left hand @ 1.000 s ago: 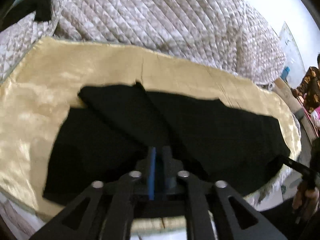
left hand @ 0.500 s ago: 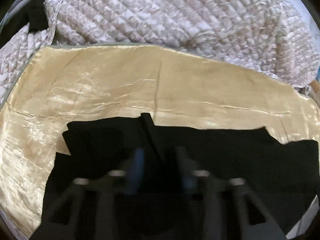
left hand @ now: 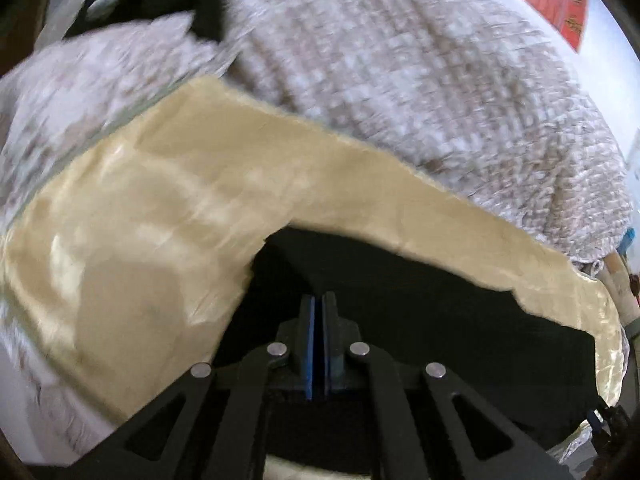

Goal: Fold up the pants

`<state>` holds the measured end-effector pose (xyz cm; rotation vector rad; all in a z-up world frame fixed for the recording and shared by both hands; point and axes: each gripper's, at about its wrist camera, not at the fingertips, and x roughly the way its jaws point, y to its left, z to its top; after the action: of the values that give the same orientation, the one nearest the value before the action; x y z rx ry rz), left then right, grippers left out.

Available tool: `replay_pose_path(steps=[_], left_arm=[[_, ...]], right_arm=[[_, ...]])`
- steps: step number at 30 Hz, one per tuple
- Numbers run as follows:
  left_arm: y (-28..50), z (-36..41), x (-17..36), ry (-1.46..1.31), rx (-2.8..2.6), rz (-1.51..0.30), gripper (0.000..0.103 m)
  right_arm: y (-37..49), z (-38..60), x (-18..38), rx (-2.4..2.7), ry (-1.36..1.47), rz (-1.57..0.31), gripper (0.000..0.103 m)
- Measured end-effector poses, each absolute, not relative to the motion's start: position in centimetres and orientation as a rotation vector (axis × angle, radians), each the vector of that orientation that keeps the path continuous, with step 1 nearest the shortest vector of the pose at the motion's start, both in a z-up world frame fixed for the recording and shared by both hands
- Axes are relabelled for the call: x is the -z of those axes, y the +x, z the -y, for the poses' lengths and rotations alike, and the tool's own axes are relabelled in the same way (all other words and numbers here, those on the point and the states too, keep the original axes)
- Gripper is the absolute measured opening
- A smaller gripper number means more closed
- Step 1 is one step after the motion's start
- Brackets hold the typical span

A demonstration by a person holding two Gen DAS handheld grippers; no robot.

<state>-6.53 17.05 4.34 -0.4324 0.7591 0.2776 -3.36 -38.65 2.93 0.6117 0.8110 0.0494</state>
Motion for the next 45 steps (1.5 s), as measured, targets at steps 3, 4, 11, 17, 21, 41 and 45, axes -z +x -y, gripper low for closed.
replay_pose_path(steps=[3, 4, 11, 17, 21, 41, 45], left_arm=[[-6.9, -18.2, -1.6, -0.519, -0.281, -0.830, 0.004], [-7.1, -18.6, -1.1, -0.554, -0.280, -0.843, 0.004], [-7.3, -19.2, 0.3, -0.676, -0.222, -0.844, 0.005], [-6.3, -18.7, 0.5, -0.671, -0.211, -0.844, 0.006], [-5.8, -18.3, 0.2, -0.626, -0.213, -0.844, 0.006], [-9.3, -18.9, -3.2, -0.595, -0.268, -0.810, 0.004], [-10.2, -19.1, -1.2, -0.627, -0.284, -0.863, 0.003]], right_arm=[[-2.9, 38.6, -2.5, -0.050, 0.628, -0.833, 0.049], [-3.0, 38.6, -2.4, -0.049, 0.638, -0.837, 0.049], [-3.4, 38.1, -1.8, -0.075, 0.663, -0.864, 0.049], [-2.9, 37.7, -2.0, -0.063, 0.641, -0.847, 0.049], [-3.0, 37.9, -2.5, -0.029, 0.635, -0.799, 0.049], [-2.9, 40.9, -3.8, 0.004, 0.697, -0.777, 0.009], [-2.9, 42.1, -1.1, 0.034, 0.773, -0.837, 0.009]])
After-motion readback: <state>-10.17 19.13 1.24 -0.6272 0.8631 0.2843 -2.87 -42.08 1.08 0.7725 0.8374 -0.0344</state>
